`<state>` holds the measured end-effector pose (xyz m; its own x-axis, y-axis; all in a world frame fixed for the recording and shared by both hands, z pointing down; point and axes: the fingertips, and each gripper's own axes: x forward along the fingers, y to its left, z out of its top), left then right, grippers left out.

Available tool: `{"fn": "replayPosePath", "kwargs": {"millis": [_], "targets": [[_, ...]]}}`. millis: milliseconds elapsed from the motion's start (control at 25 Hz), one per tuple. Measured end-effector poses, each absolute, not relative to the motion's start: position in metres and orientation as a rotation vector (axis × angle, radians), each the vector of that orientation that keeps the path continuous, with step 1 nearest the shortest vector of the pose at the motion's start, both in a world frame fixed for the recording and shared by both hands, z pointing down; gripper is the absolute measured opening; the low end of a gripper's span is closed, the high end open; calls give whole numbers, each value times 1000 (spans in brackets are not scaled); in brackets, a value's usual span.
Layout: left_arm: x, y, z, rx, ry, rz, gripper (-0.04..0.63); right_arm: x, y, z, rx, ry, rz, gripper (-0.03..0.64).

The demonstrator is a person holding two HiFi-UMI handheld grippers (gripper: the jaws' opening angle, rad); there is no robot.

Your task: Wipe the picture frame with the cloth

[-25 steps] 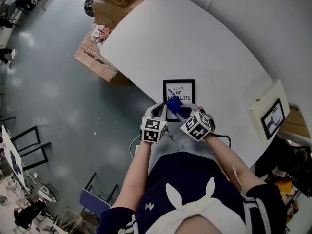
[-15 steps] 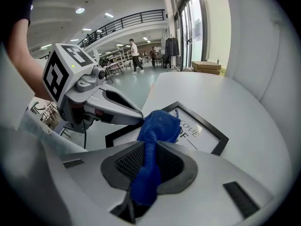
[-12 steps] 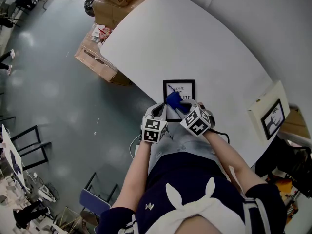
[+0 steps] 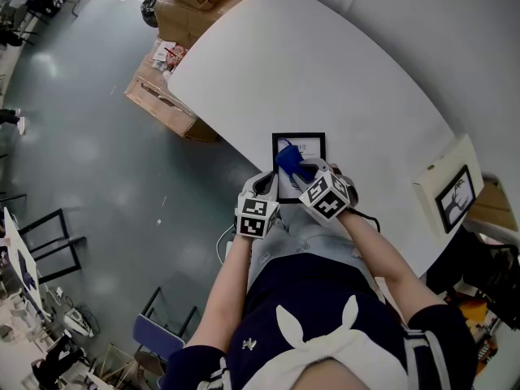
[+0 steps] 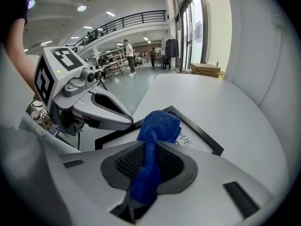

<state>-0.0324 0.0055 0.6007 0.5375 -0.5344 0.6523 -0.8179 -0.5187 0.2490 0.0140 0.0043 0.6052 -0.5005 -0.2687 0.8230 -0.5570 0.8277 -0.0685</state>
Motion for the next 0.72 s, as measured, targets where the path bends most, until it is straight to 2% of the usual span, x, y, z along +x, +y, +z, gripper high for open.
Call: {"fn": "replayPosePath", "kwargs": {"millis": [720], "targets": [[-33, 6, 603, 2230, -1094, 693, 2, 12, -25, 606, 651, -2098, 367, 71]]}}
